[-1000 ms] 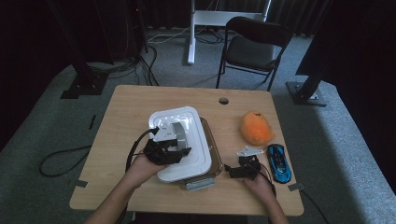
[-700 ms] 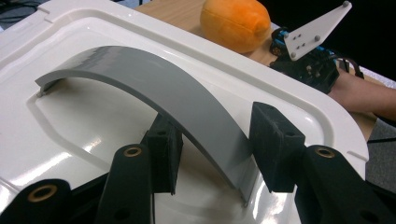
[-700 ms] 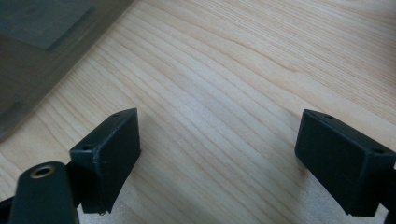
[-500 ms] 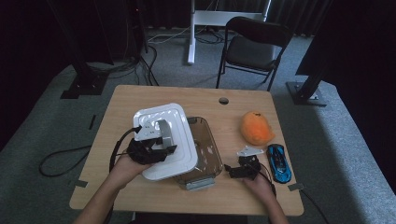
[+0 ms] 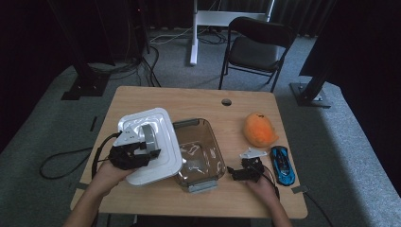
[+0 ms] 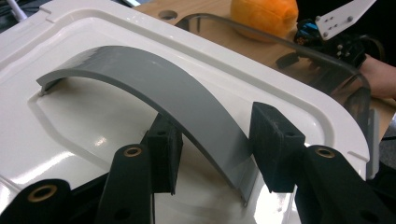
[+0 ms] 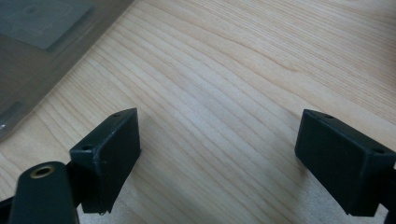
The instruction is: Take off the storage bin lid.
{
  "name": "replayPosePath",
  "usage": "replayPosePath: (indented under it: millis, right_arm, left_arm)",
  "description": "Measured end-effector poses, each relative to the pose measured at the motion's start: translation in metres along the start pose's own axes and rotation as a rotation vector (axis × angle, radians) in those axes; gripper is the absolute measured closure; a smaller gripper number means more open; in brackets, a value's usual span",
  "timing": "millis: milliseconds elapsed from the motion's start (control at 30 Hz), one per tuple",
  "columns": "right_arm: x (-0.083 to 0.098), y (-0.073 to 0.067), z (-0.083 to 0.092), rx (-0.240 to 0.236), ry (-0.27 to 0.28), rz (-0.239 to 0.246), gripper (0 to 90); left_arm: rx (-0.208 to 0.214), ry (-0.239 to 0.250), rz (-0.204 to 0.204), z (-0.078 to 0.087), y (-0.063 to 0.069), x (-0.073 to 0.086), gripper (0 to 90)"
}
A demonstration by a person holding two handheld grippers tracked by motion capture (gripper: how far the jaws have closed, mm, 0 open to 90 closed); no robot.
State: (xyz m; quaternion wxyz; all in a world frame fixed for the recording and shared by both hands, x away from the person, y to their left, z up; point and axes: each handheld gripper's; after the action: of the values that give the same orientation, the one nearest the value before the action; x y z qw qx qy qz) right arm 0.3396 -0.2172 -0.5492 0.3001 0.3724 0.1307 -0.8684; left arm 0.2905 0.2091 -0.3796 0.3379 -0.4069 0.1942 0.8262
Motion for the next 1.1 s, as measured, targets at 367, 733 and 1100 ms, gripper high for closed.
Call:
replayPosePath:
  millis: [367,733,1100]
  right_arm:
    - [0.000,0.000,0.000,0.000,0.000,-0.001,13.2]
    - [0.000,0.000,0.000,0.000,-0.001,0.000,13.2]
    - [0.000,0.000,0.000,0.000,0.000,0.000,13.2]
  left_arm:
    - [-0.026,0.003,0.031,0.014,-0.018,0.025,55.6]
    - [0.027,-0.002,0.019,0.000,-0.026,0.047,55.5]
    - [0.062,-0.022,0.016,-0.023,-0.027,0.067,55.4]
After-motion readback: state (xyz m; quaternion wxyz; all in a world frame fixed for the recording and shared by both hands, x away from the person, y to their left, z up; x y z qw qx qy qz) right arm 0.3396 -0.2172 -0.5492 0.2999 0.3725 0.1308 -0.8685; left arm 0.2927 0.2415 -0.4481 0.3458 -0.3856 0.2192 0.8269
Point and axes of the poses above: each handheld gripper's, and its own axes: z roughly backward along the jaws, x roughly out of its underside, y roughly to its right
